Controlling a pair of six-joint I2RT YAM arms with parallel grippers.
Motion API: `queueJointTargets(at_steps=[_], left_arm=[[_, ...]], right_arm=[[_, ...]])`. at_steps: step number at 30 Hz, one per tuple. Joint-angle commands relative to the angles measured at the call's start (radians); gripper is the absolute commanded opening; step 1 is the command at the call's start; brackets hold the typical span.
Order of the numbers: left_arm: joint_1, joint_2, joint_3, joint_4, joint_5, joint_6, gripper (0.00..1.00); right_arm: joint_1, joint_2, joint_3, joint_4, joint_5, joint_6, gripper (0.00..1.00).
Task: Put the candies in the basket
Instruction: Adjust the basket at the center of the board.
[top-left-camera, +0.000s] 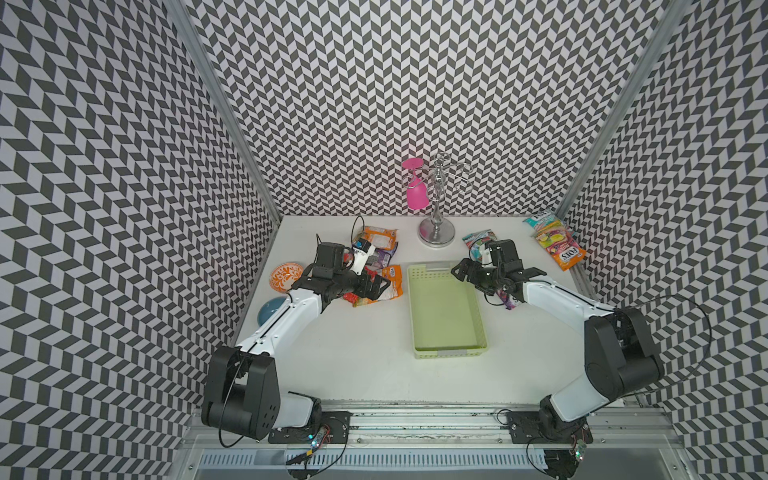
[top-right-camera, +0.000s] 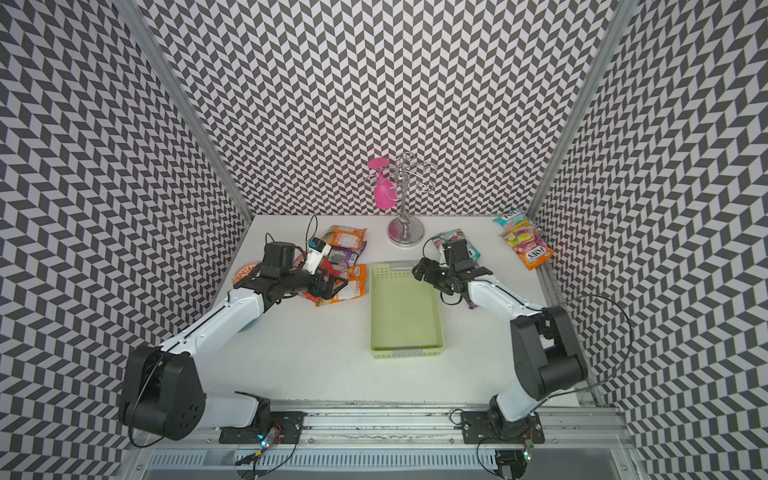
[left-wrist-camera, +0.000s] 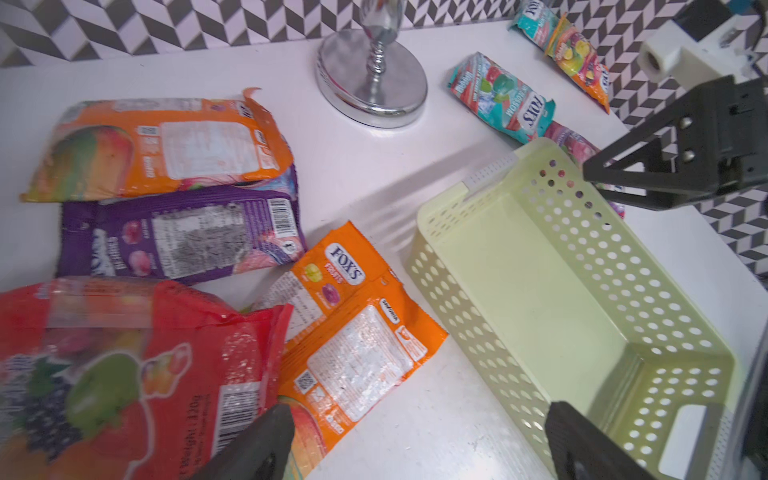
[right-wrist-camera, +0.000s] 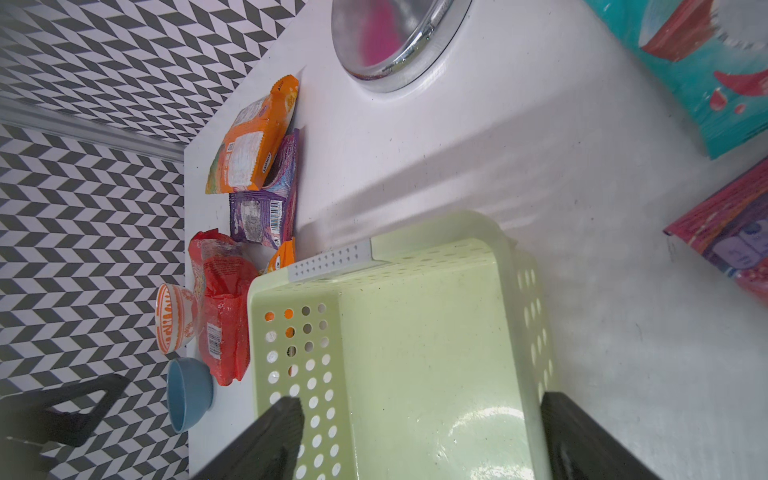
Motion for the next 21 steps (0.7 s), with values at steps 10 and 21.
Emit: queueJointTargets(at_steps=[10,21], left_arm=[[0.035,-0.021,-0.010,0.041,-0.194,0.061,0.99],[0.044,-0.011,-0.009,0.049,-0.249,0.077,0.99]], right_arm=[[0.005,-0.159,-0.094,-0.088,0.097,-0.088,0.93],[0.070,-0.261,-0.231,-0.053,0.026,-0.025,0.90]])
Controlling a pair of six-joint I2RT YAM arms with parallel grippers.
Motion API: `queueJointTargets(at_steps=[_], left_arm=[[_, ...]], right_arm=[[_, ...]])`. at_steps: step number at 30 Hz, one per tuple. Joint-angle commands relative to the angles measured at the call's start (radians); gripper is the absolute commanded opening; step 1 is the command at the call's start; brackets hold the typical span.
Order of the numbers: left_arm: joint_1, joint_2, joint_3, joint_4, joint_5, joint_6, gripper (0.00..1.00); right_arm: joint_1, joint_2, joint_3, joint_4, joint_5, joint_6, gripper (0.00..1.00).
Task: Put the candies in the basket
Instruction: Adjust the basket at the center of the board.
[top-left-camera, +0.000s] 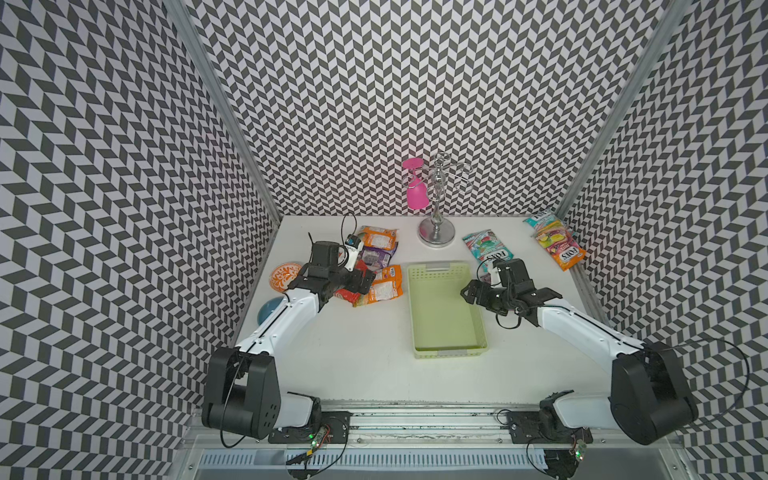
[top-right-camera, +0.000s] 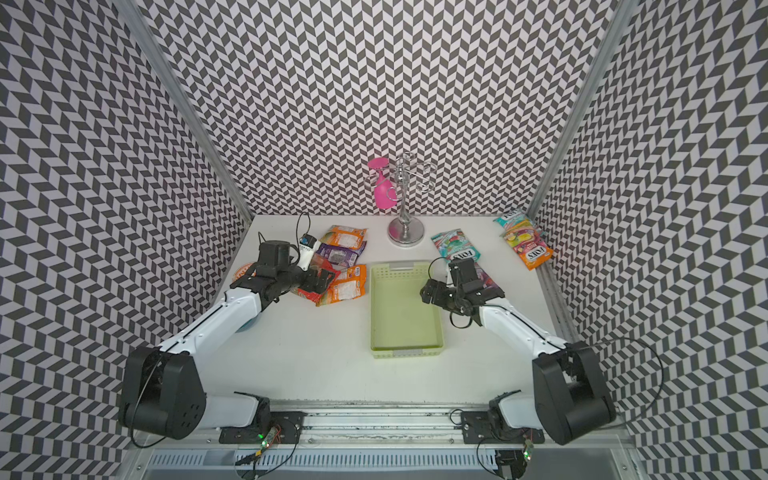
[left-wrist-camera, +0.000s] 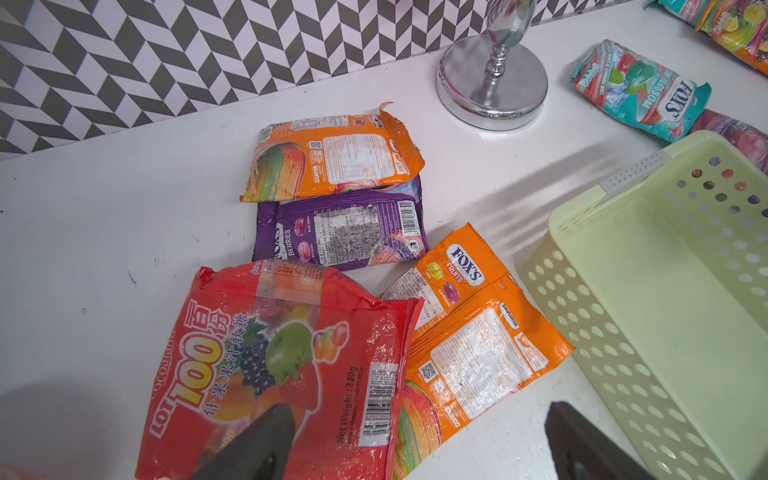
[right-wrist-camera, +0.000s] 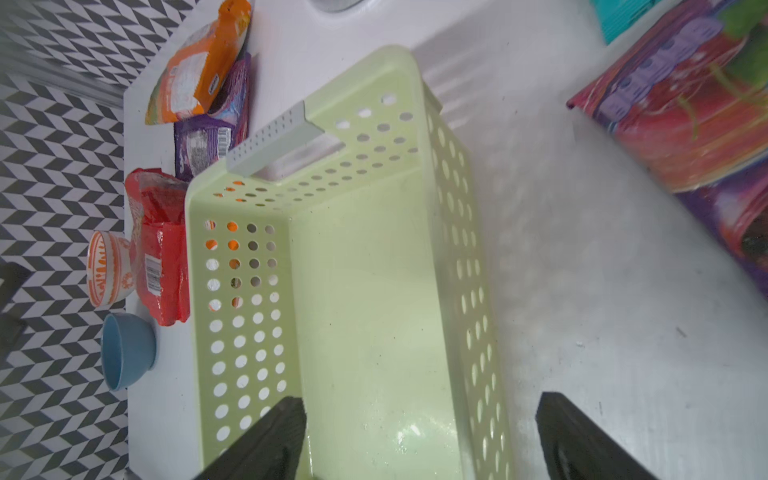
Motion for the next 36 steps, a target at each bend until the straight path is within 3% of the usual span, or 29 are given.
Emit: queueJointTargets(at_steps=[1,14,27,36], left_arm=[[0.008,-0.010,-0.010,0.026,-0.009,0.015,0.99],[0.013,-0.005,0.008,0.013,-0.009,0.012,0.99],[0.019,-0.031,0.003,0.013,0.008,0.016,0.99],[0.032,-0.054,0.000,0.013,0.021,0.009,0.99]], right_arm=[[0.038,-0.028,-0.020,0.053,-0.027,0.031,0.90],[0.094,0.038,0.035,0.053,0.003,0.049,0.89],[0.057,0.056,0.183,-0.148,0.436,-0.165,0.89],[0.027,0.154,0.236,-0.150,0.572,-0.209,0.85]])
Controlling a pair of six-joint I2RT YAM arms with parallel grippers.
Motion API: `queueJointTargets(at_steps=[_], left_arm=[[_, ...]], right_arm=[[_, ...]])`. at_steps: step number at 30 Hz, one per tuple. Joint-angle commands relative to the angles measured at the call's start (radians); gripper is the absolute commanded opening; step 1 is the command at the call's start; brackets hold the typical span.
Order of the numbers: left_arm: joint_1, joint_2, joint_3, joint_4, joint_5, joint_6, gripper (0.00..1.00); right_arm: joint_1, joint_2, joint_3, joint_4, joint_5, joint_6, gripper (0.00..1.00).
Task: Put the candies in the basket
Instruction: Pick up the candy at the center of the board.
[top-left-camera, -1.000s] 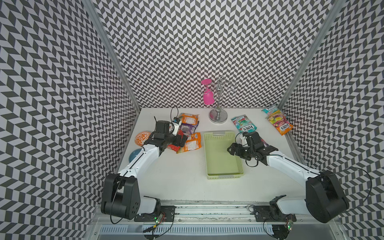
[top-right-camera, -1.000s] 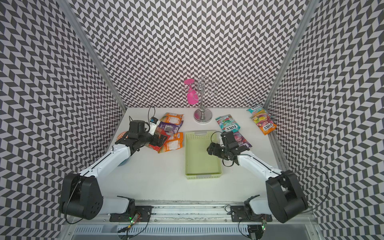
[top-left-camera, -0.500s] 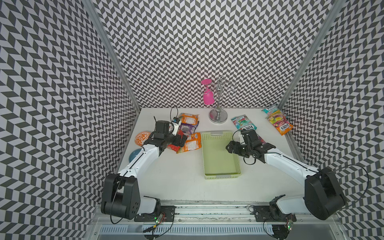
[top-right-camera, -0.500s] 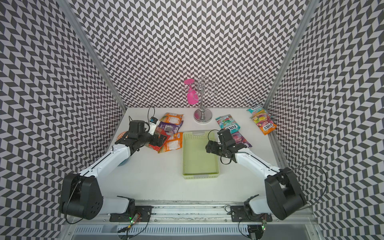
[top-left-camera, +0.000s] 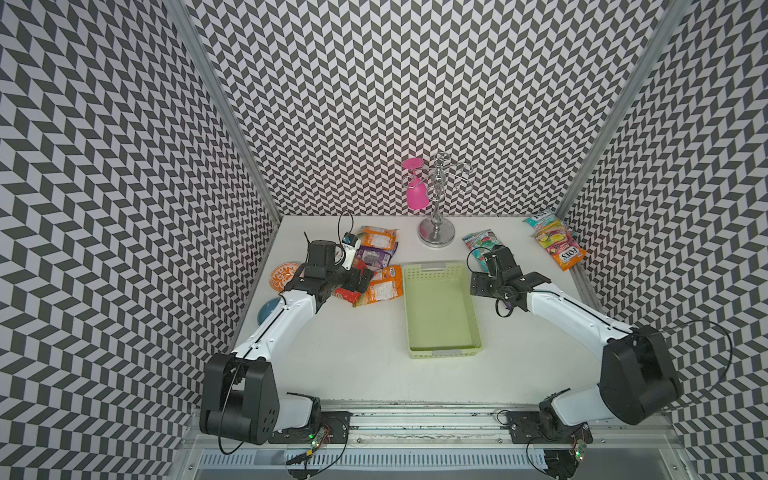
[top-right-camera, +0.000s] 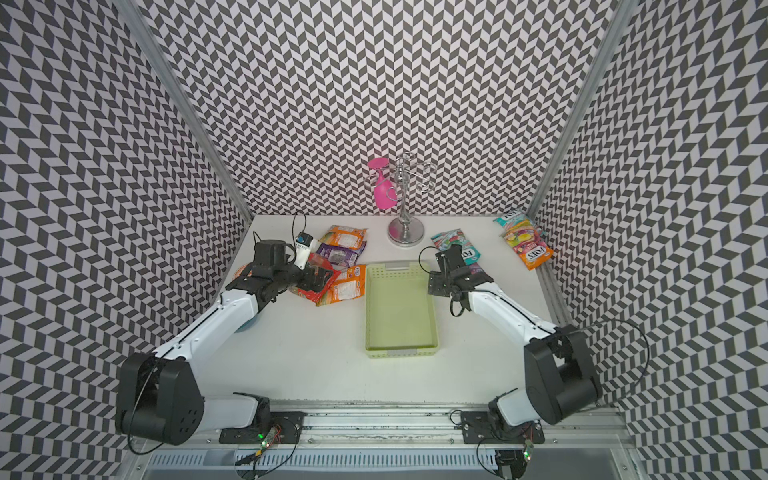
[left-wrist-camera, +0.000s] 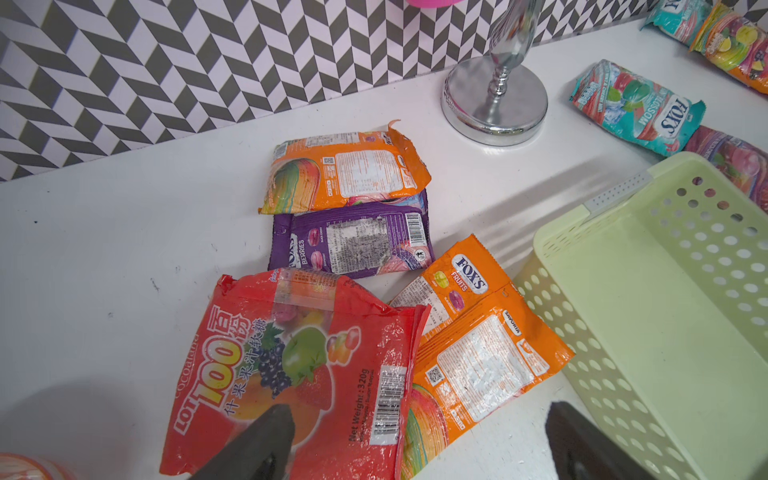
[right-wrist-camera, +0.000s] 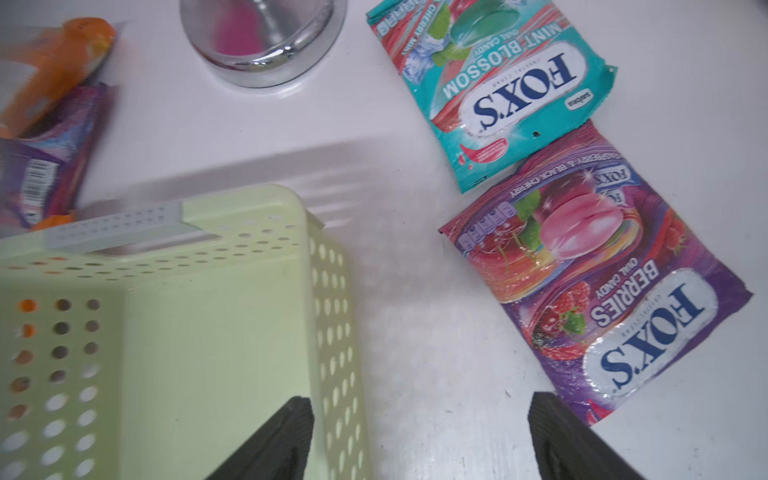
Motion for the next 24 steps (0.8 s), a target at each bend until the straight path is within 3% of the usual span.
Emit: queueJointTargets(at_steps=[1,7,24], left_arm=[[0.012,-0.024,-0.002,0.012,0.015,0.006,0.99],[0.016,-0.021,-0.002,0.012,0.022,0.001,0.99],[0.019,-0.006,0.007,0.011,0.027,-0.006,0.99]], right_arm=[[-0.007,0.042,0.037,0.005,0.117,-0.027,0.84],[-0.010,0.142,0.072,-0.016,0.278,-0.049,0.82],[-0.012,0.315,0.065,0.036,0.403,-0.104,0.76]])
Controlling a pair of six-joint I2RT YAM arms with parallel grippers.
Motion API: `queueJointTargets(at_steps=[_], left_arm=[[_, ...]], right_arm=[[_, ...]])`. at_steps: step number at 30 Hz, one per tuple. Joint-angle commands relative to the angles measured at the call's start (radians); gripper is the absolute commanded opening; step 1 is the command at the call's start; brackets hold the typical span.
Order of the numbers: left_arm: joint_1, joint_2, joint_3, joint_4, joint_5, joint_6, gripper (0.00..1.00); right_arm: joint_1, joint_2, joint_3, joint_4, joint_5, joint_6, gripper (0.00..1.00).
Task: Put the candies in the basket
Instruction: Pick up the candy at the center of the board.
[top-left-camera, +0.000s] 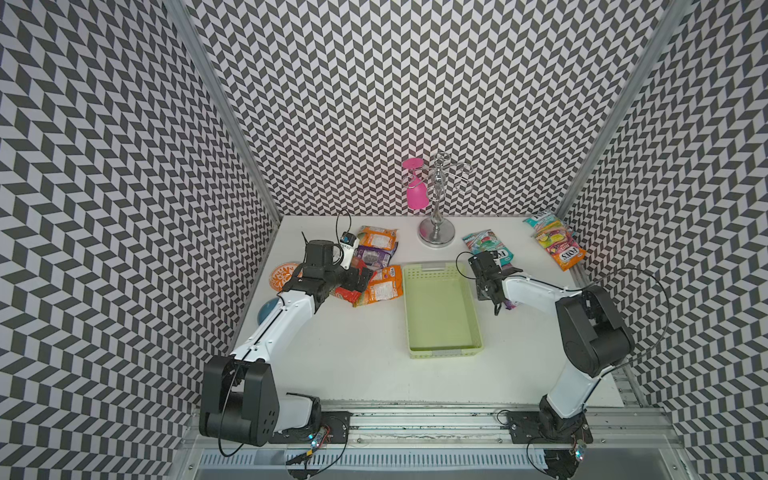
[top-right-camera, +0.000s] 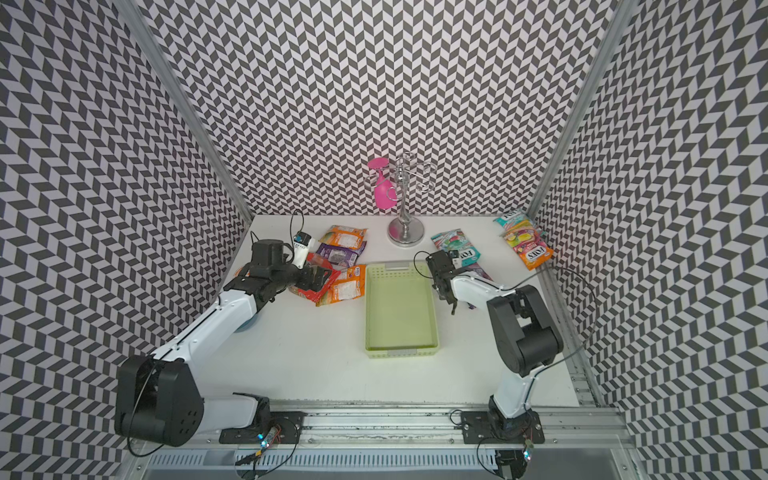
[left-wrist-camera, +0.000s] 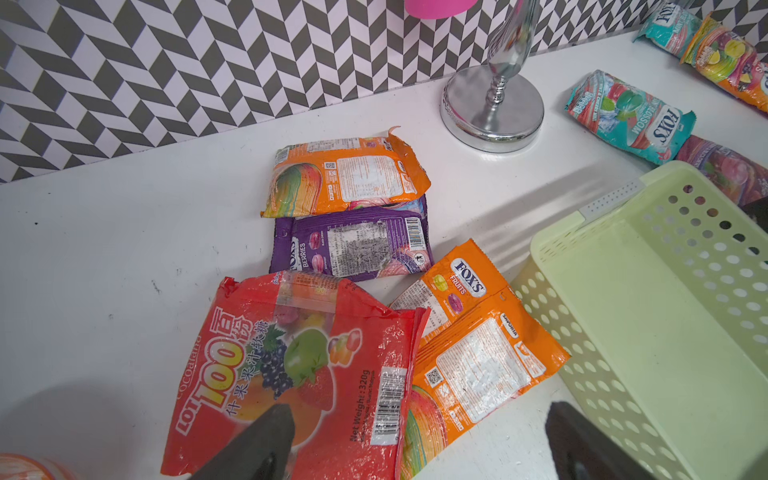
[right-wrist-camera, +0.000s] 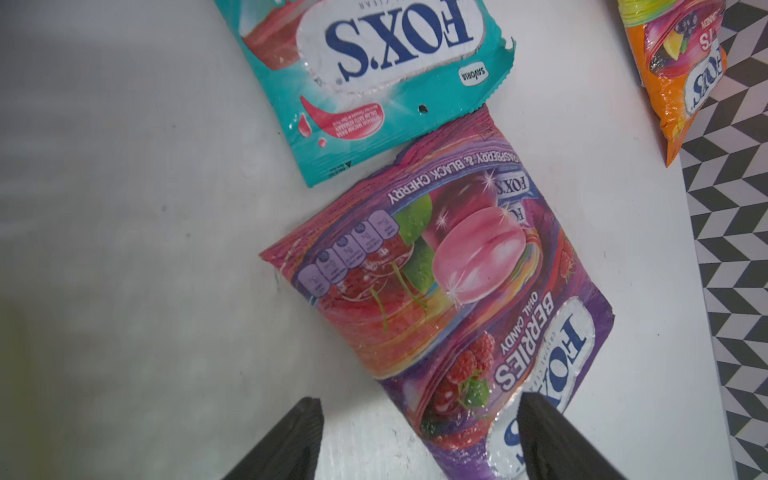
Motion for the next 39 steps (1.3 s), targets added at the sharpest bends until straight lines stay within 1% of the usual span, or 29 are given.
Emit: queueJointTargets(at_steps=[1,6,8,10,12,16,18,22,24,30,33,36,39], left_arm=[[0.009,-0.003,0.002,0.014,0.014,0.000,0.99],[0.012,0.000,0.006,0.010,0.004,0.001,0.99],[0.012,-0.003,0.003,0.013,0.011,-0.002,0.99],[0.012,-0.006,-0.005,0.020,0.023,0.002,0.99],[0.013,-0.006,-0.003,0.016,0.014,0.004,0.99],[0.018,-0.010,0.001,0.014,0.012,-0.001,0.99],[0.018,-0.014,-0.008,0.021,0.023,0.004,0.99],[0.023,-0.013,0.001,0.013,0.007,-0.002,0.99],[0.024,-0.017,-0.007,0.020,0.021,-0.003,0.99],[0.027,-0.016,0.002,0.011,0.017,-0.005,0.99],[0.026,-0.020,-0.008,0.021,0.033,-0.005,0.99],[0.027,-0.017,0.002,0.013,0.022,-0.003,0.99],[0.027,-0.023,0.000,0.012,0.038,-0.007,0.99]], right_arm=[[-0.004,0.026,0.002,0.037,0.066,-0.013,0.74],[-0.004,0.047,0.000,0.046,0.101,-0.020,0.69],[-0.004,0.058,-0.007,0.062,0.098,-0.027,0.67],[-0.004,0.070,-0.005,0.065,0.098,-0.029,0.62],[-0.004,0.084,0.000,0.062,0.099,-0.030,0.55],[-0.004,0.090,-0.005,0.065,0.104,-0.033,0.37],[-0.004,0.088,-0.002,0.061,0.100,-0.036,0.27],[-0.004,0.063,-0.006,0.053,0.113,-0.039,0.06],[-0.002,0.049,-0.011,0.053,0.106,-0.040,0.00],[0.000,-0.019,-0.001,0.010,0.103,-0.035,0.00],[0.010,-0.059,0.003,-0.007,0.104,-0.036,0.00],[0.020,-0.104,0.015,-0.046,0.109,-0.034,0.00],[0.040,-0.153,0.015,-0.054,0.098,-0.055,0.00]])
